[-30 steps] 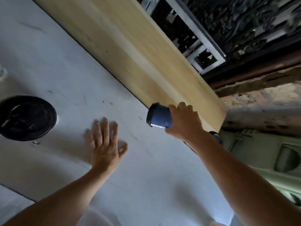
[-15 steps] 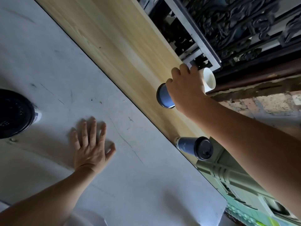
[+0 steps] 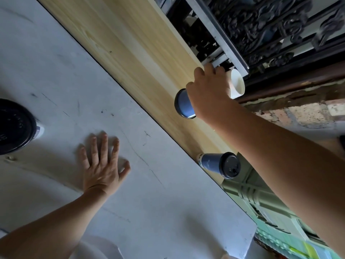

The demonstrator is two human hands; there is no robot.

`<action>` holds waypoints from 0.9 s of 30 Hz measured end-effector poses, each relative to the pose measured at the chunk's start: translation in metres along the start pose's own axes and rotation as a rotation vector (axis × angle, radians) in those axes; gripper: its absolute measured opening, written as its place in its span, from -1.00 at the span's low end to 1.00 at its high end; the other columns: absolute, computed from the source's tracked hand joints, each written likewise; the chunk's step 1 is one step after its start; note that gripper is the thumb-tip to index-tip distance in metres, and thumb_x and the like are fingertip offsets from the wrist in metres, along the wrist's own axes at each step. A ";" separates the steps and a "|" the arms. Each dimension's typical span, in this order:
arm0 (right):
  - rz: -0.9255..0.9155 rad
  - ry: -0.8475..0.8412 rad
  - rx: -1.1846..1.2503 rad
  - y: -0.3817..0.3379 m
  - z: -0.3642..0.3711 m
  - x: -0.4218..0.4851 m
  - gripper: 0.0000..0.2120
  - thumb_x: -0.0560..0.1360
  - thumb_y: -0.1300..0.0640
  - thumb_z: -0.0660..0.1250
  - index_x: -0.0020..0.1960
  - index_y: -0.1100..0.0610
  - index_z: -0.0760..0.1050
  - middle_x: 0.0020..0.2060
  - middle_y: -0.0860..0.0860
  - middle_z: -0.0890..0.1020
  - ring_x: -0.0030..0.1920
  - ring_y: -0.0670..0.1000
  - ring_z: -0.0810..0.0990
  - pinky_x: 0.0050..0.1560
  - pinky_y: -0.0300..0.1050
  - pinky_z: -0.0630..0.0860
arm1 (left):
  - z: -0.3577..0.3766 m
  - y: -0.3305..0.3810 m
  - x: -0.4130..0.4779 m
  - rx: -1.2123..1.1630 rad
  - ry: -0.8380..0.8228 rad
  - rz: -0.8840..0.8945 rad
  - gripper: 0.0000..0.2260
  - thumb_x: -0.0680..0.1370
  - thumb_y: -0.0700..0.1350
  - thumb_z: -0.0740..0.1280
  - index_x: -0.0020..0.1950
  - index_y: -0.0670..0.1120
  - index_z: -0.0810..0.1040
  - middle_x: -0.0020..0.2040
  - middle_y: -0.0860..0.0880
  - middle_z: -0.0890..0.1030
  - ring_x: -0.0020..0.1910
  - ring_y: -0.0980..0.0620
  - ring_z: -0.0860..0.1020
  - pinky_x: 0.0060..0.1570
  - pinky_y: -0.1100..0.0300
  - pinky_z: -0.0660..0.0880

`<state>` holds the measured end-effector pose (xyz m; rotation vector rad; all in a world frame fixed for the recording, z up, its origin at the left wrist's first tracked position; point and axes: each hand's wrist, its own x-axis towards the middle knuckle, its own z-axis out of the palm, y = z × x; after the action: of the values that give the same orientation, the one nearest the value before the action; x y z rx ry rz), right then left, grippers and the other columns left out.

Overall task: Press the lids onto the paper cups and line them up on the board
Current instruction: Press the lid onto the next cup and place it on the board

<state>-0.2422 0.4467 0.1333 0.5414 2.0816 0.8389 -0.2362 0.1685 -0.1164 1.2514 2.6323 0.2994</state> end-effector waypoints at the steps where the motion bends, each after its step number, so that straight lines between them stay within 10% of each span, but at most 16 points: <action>1: 0.012 -0.013 0.089 0.002 0.003 0.001 -0.58 0.43 0.07 0.41 0.26 0.09 0.48 0.25 0.15 0.43 0.30 0.25 0.37 0.29 0.17 0.38 | 0.000 0.000 0.000 0.002 -0.001 0.000 -0.23 0.49 0.29 0.11 0.61 -0.09 0.24 0.64 -0.22 0.12 0.60 -0.33 0.05 0.52 -0.34 -0.10; 7: 0.280 -0.131 1.030 0.008 0.043 -0.001 -0.27 0.29 -0.15 0.55 0.36 0.02 0.36 0.20 0.07 0.49 0.33 0.25 0.33 0.24 0.14 0.40 | 0.003 -0.001 0.000 0.009 0.007 -0.001 -0.24 0.50 0.29 0.11 0.61 -0.09 0.24 0.63 -0.23 0.14 0.60 -0.33 0.08 0.53 -0.34 -0.08; 14: 0.648 0.037 2.032 -0.042 0.094 -0.005 -0.22 0.19 0.21 0.65 0.34 0.13 0.40 0.15 0.03 0.64 0.07 0.00 0.66 0.10 0.02 0.62 | 0.006 -0.002 0.000 0.018 0.016 0.000 -0.23 0.49 0.29 0.14 0.62 -0.08 0.22 0.64 -0.21 0.11 0.61 -0.32 0.06 0.54 -0.32 -0.12; 22: 0.833 0.069 2.232 -0.110 0.122 0.007 -0.17 0.02 0.01 0.64 0.26 0.05 0.48 0.09 0.06 0.68 0.11 0.08 0.69 0.15 0.27 0.63 | 0.008 -0.001 0.000 0.007 0.033 -0.001 -0.23 0.48 0.26 0.20 0.61 -0.09 0.24 0.65 -0.20 0.09 0.61 -0.31 0.04 0.53 -0.35 -0.04; 27: 1.030 0.138 2.242 -0.131 0.115 0.009 -0.21 0.13 0.10 0.66 0.30 -0.04 0.46 -0.02 -0.12 0.69 -0.04 -0.16 0.68 0.08 -0.03 0.64 | 0.010 -0.002 0.000 0.025 0.040 0.001 -0.24 0.49 0.27 0.18 0.61 -0.09 0.24 0.64 -0.21 0.11 0.61 -0.32 0.05 0.54 -0.33 -0.07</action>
<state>-0.1649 0.4055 -0.0175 2.6721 1.8189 -1.5737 -0.2352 0.1677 -0.1262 1.2678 2.6776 0.2954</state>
